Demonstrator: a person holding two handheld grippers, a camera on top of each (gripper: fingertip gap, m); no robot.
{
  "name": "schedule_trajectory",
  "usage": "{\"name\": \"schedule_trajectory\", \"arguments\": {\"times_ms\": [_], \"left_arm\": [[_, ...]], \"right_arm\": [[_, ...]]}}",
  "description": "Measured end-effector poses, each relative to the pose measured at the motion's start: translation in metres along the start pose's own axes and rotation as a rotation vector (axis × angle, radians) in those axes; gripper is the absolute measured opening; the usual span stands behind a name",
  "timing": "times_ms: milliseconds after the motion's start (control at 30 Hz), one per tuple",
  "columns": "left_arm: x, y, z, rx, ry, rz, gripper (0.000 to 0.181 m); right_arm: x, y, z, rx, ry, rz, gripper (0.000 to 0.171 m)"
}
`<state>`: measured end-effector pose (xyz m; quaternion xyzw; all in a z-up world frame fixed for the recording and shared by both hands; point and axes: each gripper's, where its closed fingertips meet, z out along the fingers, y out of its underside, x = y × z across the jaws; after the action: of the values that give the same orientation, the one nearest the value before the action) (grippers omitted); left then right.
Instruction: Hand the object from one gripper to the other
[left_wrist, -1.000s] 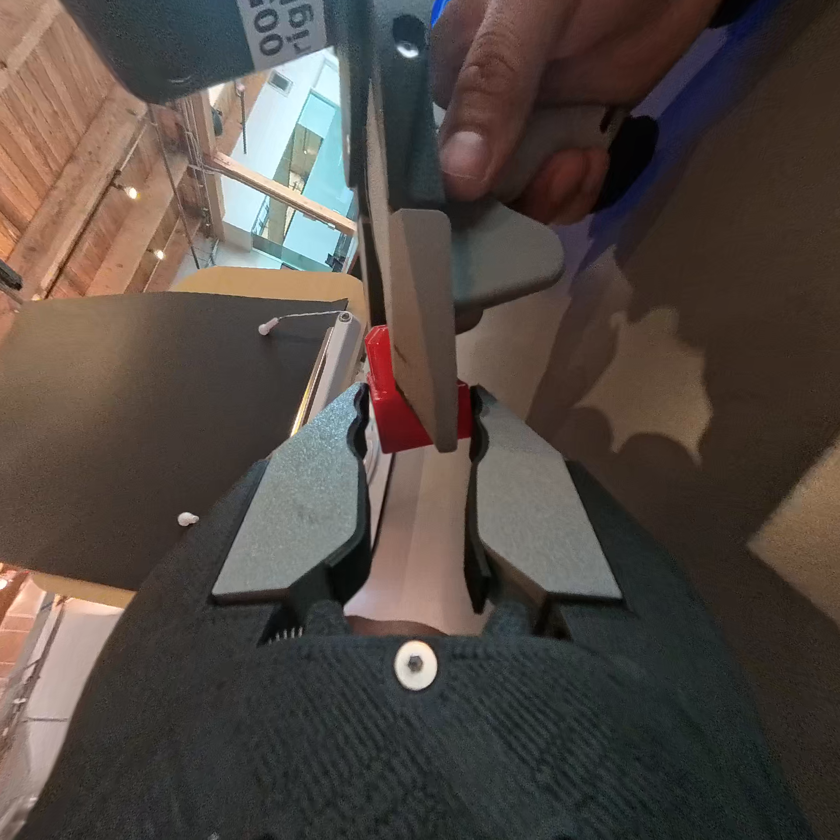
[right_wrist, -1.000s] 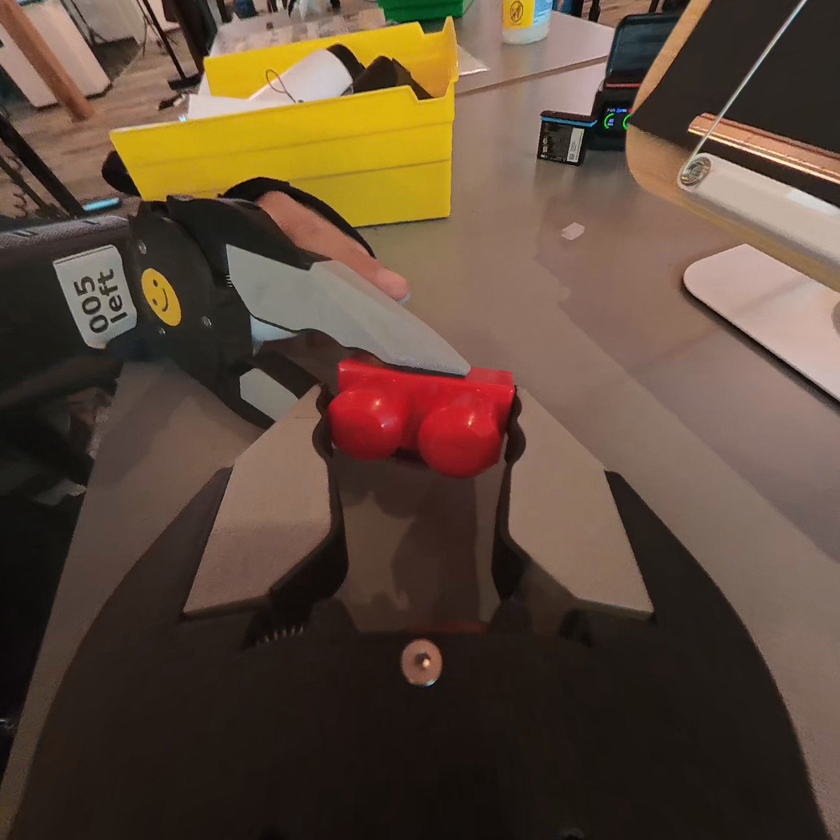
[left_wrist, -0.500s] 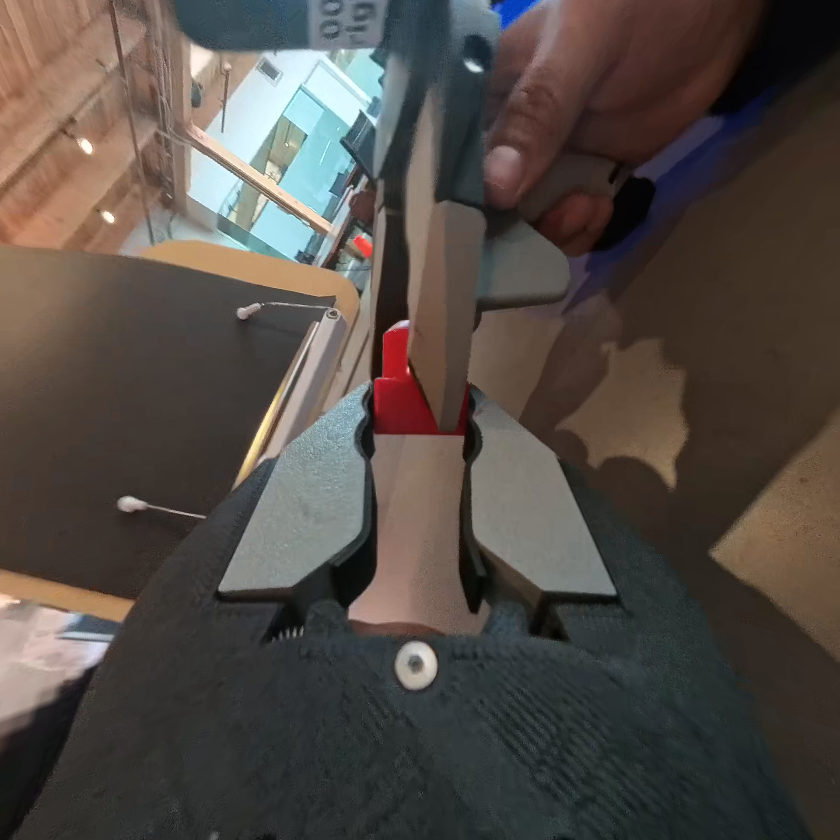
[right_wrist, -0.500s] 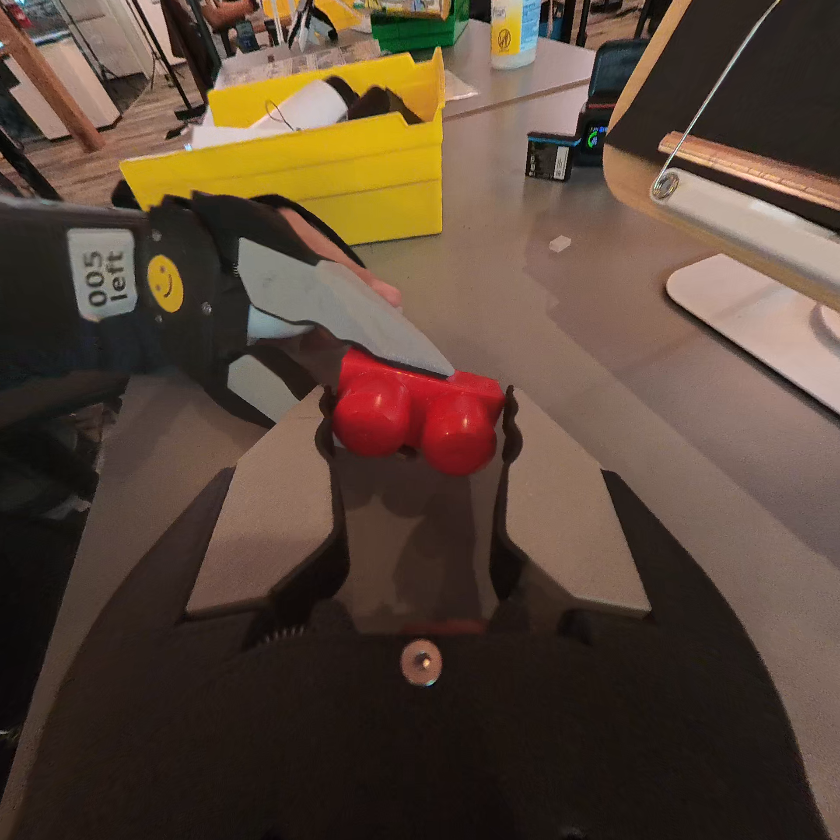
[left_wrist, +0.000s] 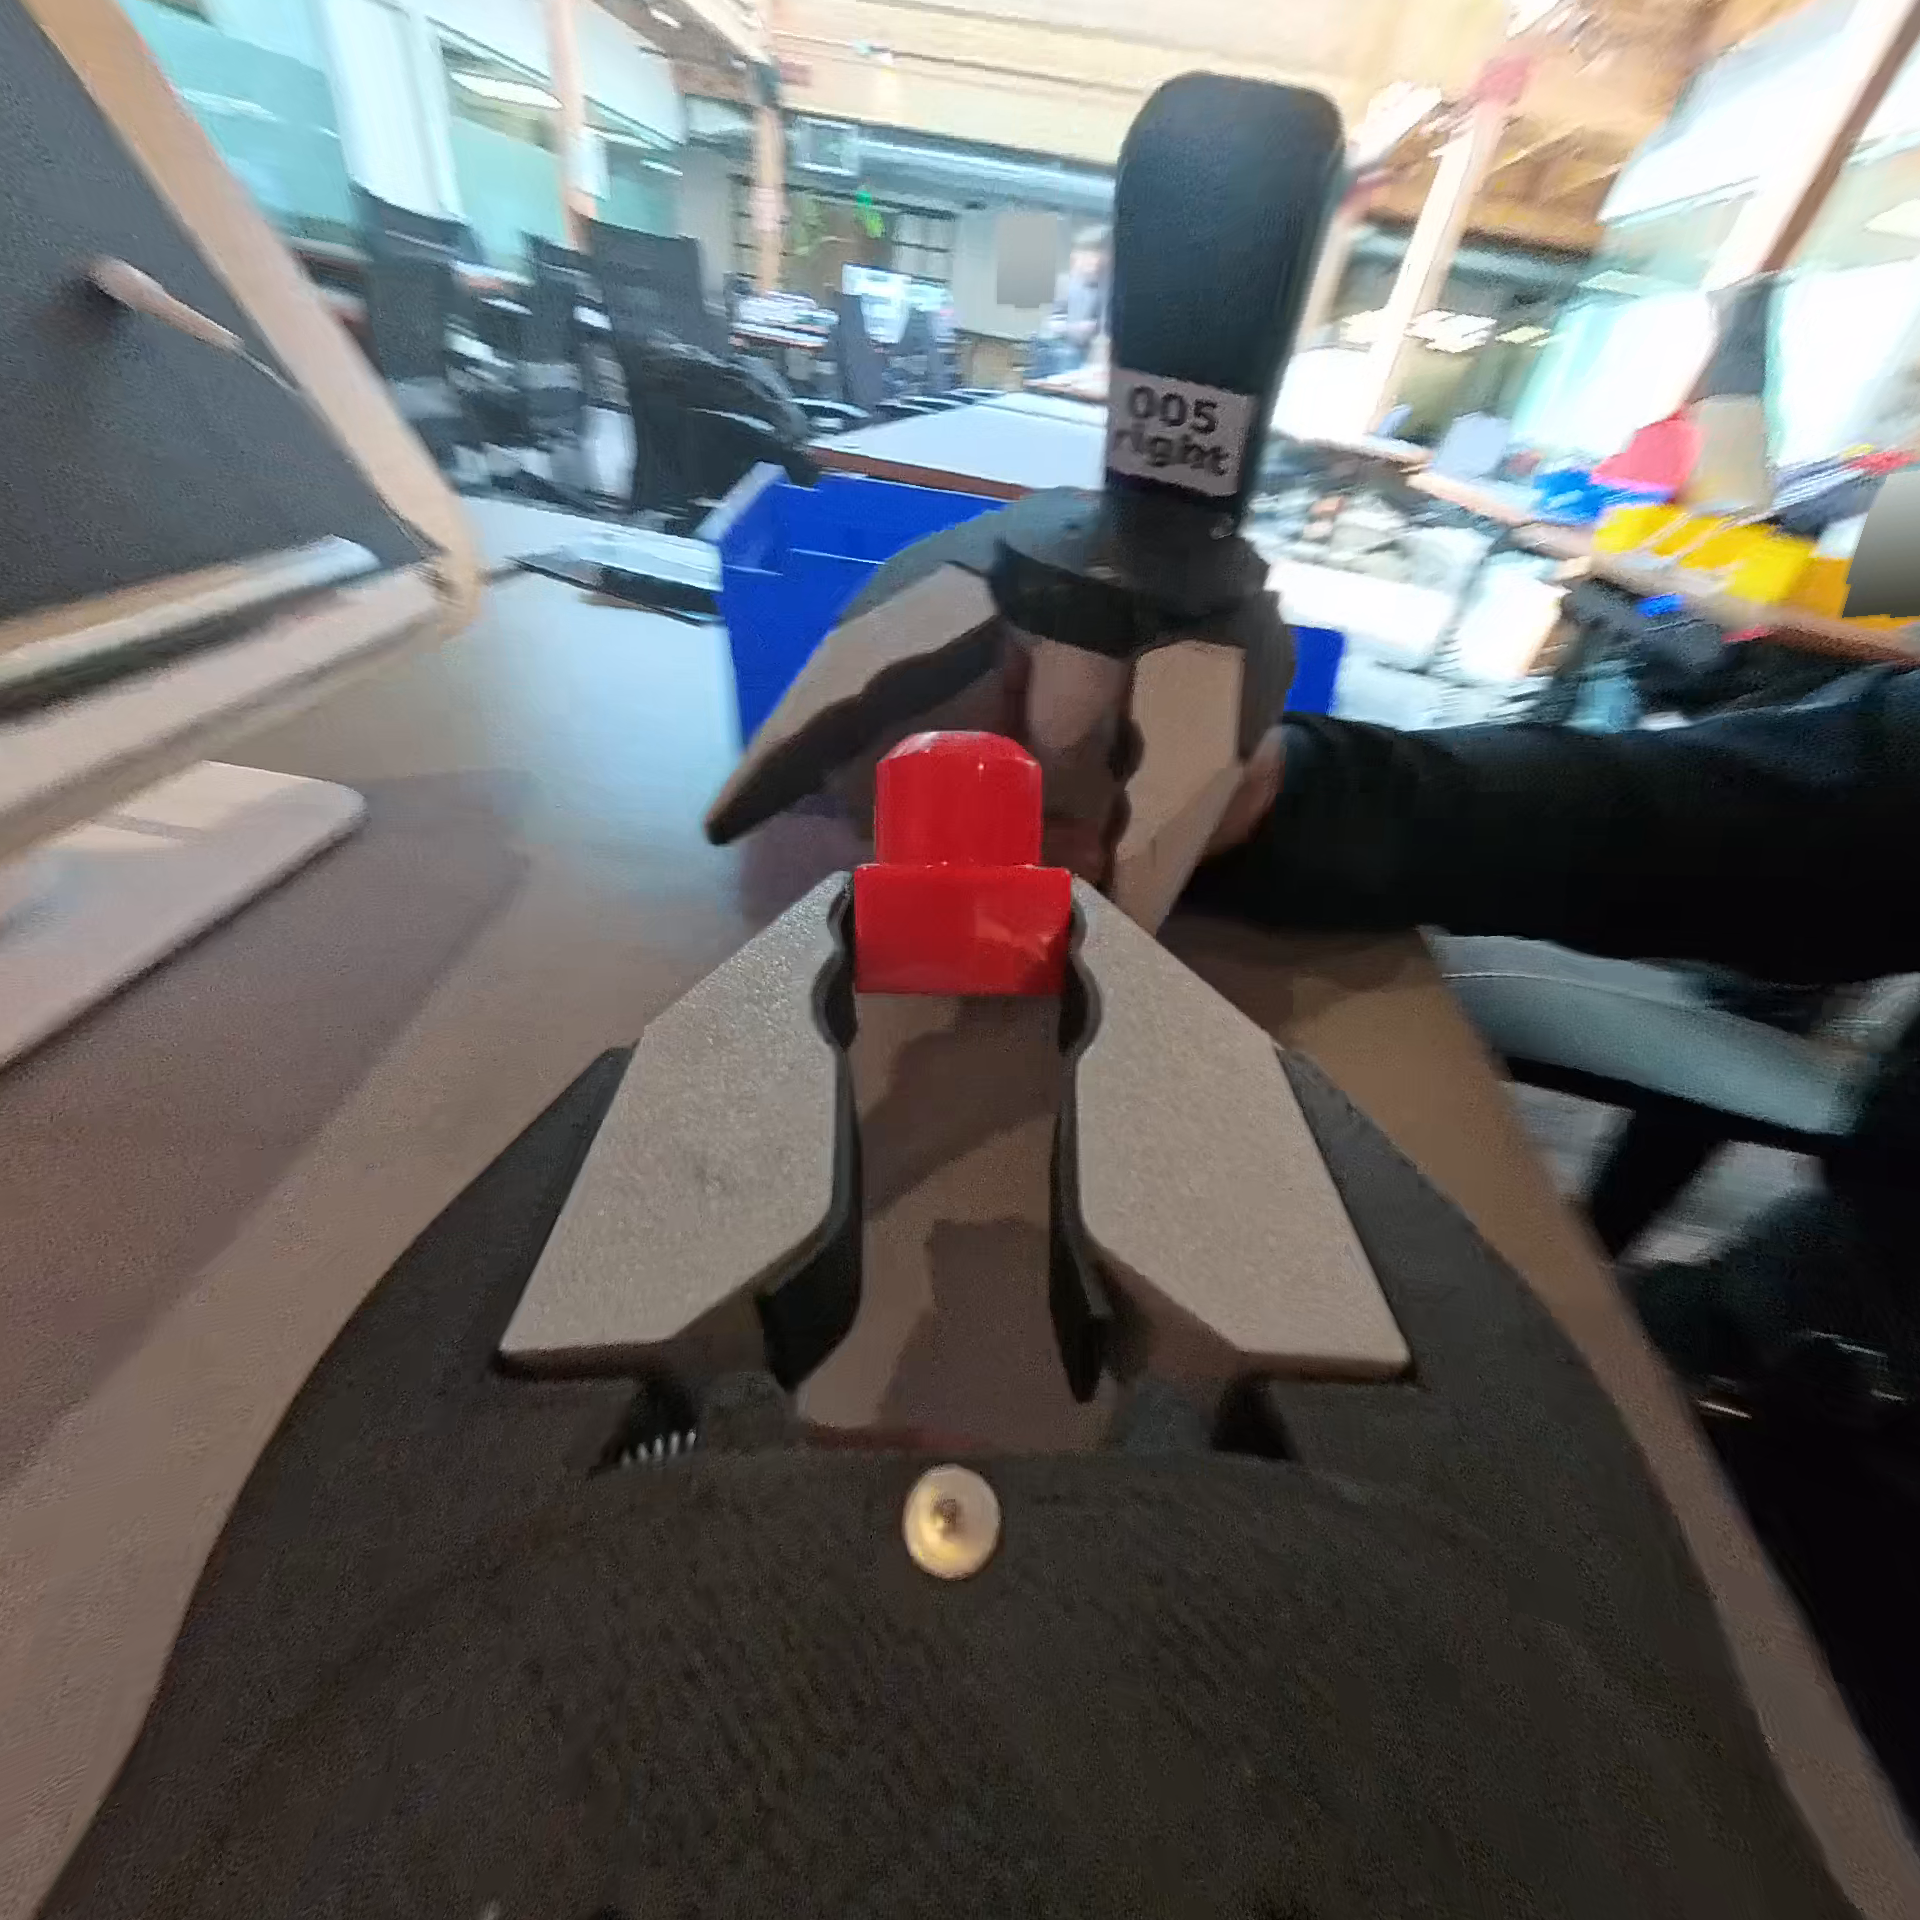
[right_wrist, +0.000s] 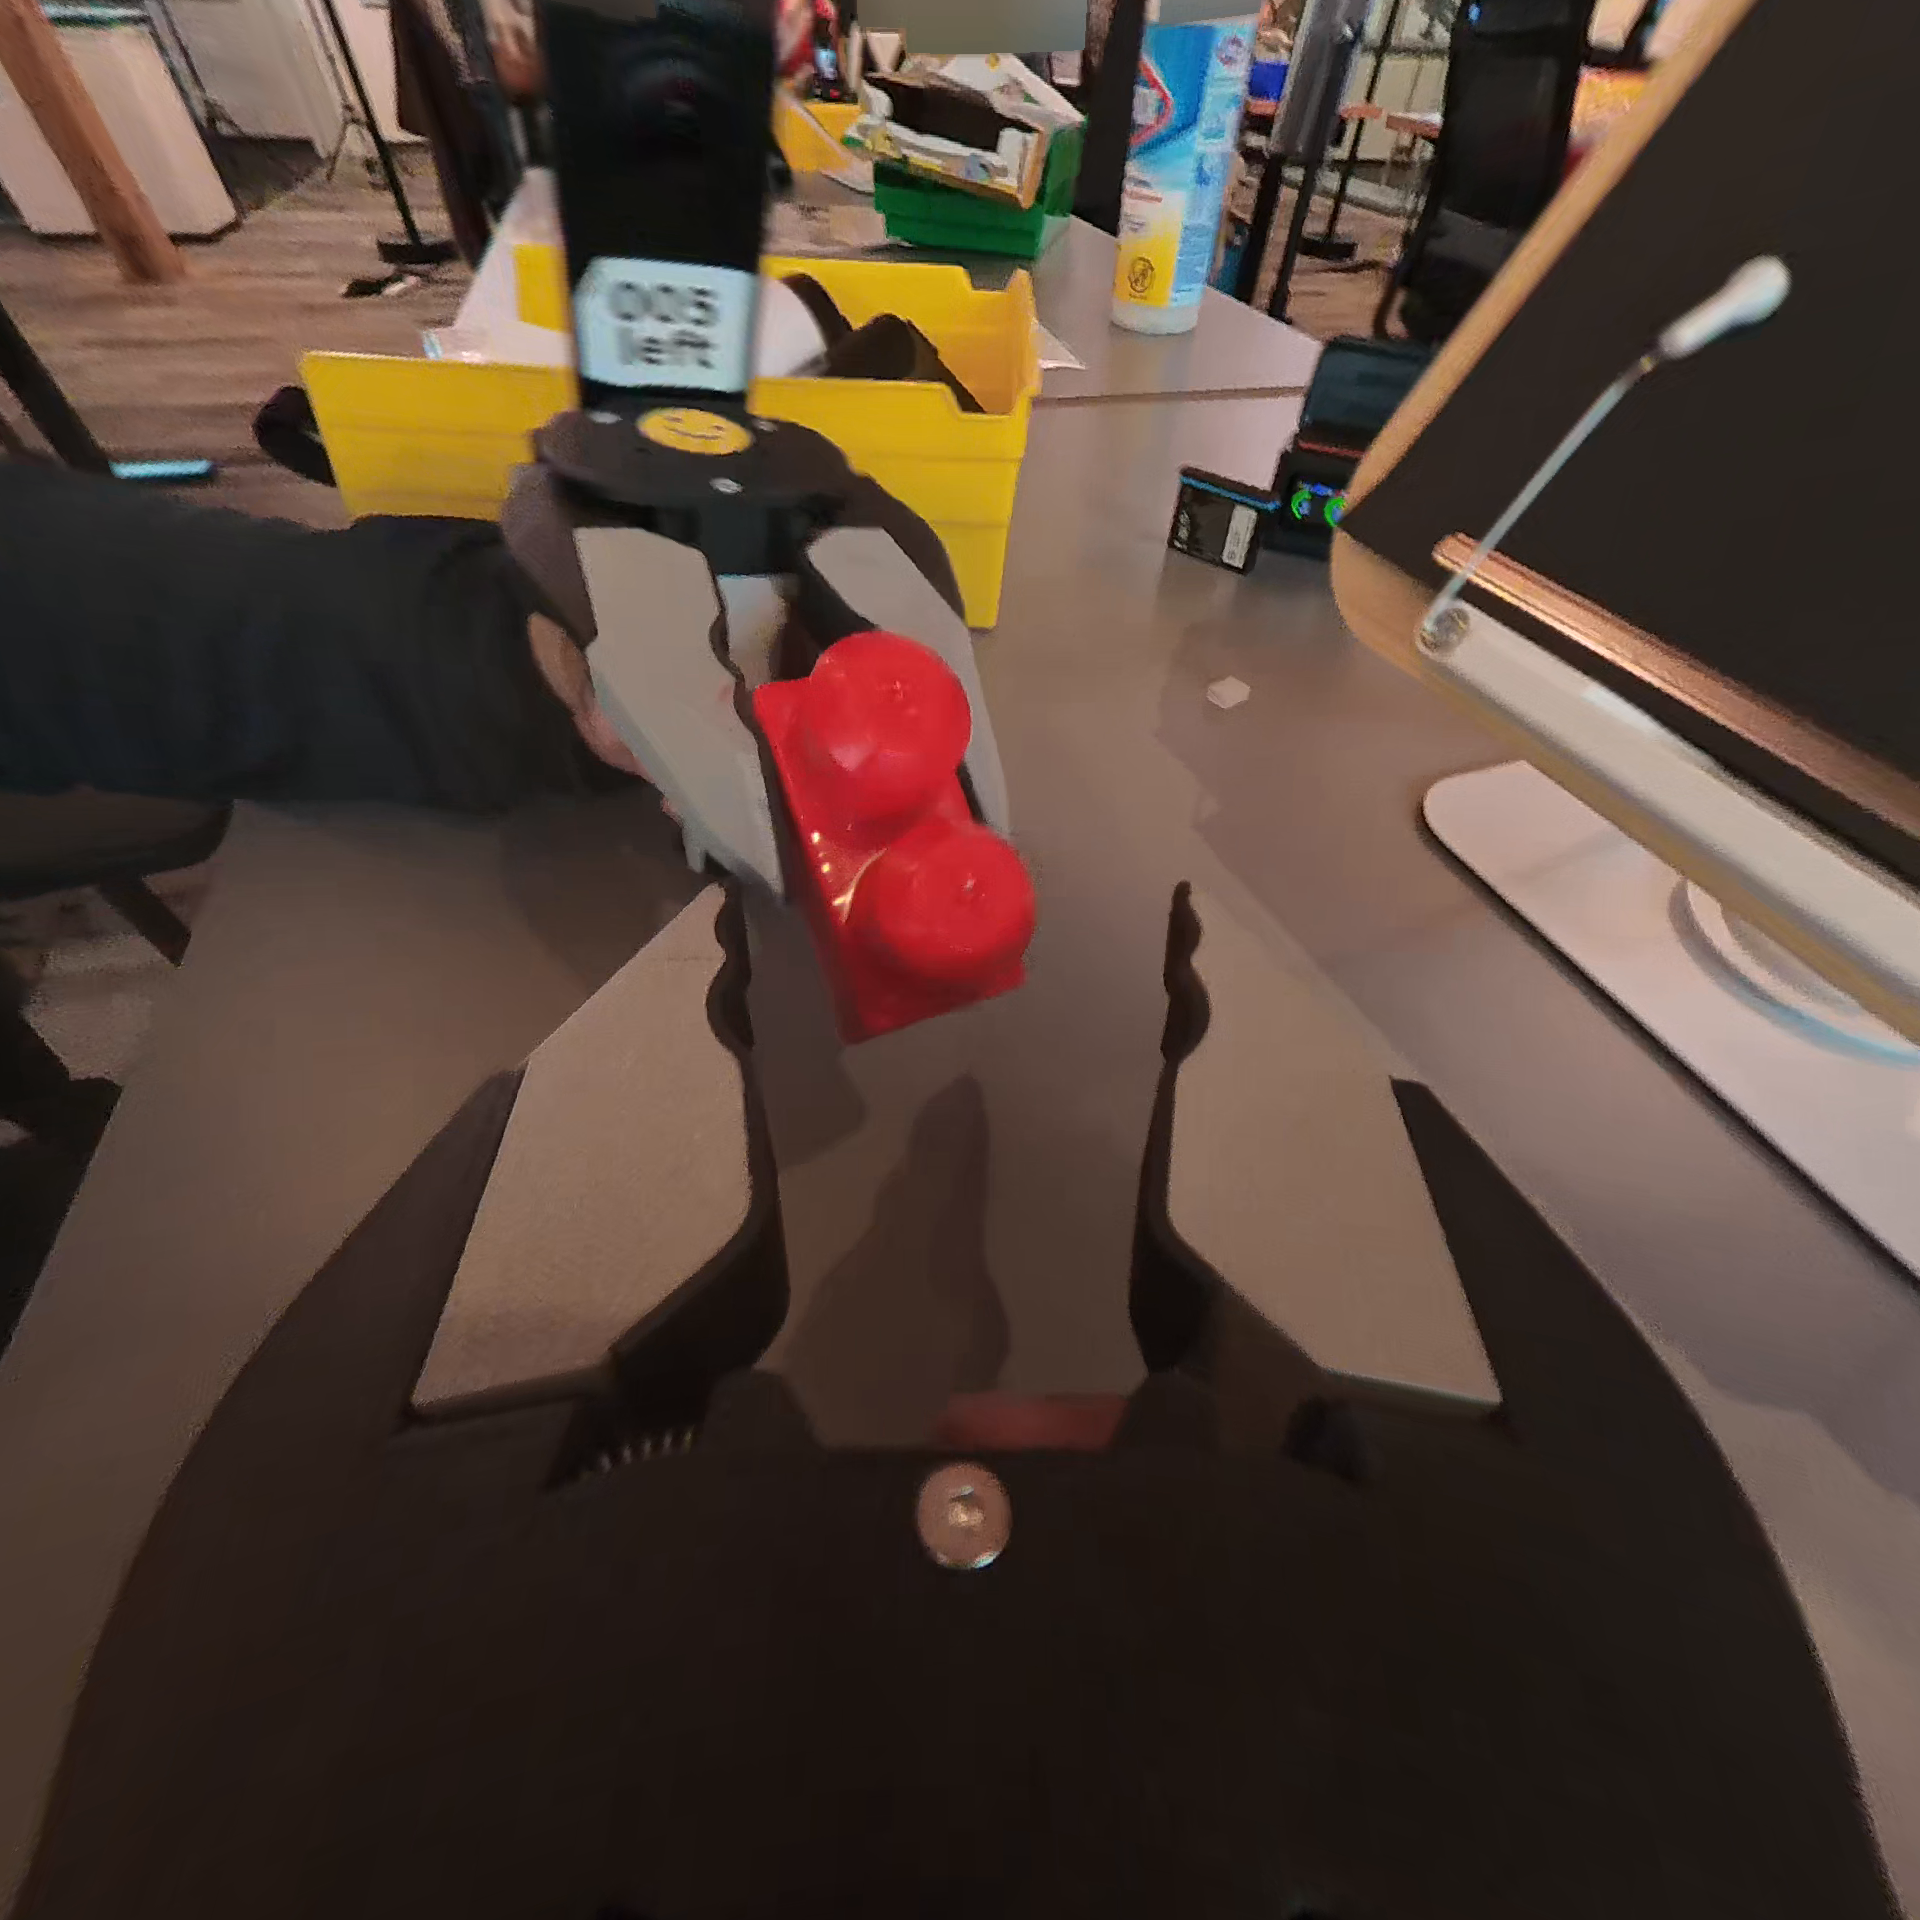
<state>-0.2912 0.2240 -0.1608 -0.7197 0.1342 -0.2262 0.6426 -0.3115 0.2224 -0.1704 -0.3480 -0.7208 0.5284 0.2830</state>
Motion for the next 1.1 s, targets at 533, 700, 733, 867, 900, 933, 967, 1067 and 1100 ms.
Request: {"name": "schedule_trajectory", "arguments": {"times_ms": [533,700,733,867,900,933,967,1067,1100], "left_arm": [[0.008,0.009,0.009,0.002,0.191,-0.498,0.035],[-0.001,0.008,0.007,0.027,0.165,-0.526,0.035],[-0.002,0.007,0.007,0.035,0.161,-0.530,0.035],[-0.009,0.005,0.004,0.056,0.141,-0.529,0.033],[-0.010,0.004,0.003,0.062,0.133,-0.526,0.033],[-0.012,0.004,0.003,0.065,0.125,-0.523,0.032],[-0.013,0.004,0.003,0.067,0.117,-0.520,0.032],[-0.016,0.003,0.002,0.070,0.099,-0.512,0.031],[-0.016,0.004,0.002,0.070,0.096,-0.511,0.031]], "right_arm": [[-0.007,0.005,0.009,-0.120,0.247,-0.451,0.052],[0.003,0.006,0.006,-0.131,0.277,-0.403,0.047],[0.005,0.006,0.006,-0.129,0.286,-0.392,0.047],[0.012,0.005,0.003,-0.122,0.309,-0.350,0.047],[0.014,0.005,0.002,-0.119,0.311,-0.338,0.047],[0.015,0.005,0.001,-0.118,0.313,-0.327,0.047],[0.016,0.006,0.001,-0.117,0.314,-0.315,0.047],[0.019,0.006,0.001,-0.108,0.313,-0.280,0.047],[0.019,0.006,0.001,-0.106,0.311,-0.270,0.047]]}}
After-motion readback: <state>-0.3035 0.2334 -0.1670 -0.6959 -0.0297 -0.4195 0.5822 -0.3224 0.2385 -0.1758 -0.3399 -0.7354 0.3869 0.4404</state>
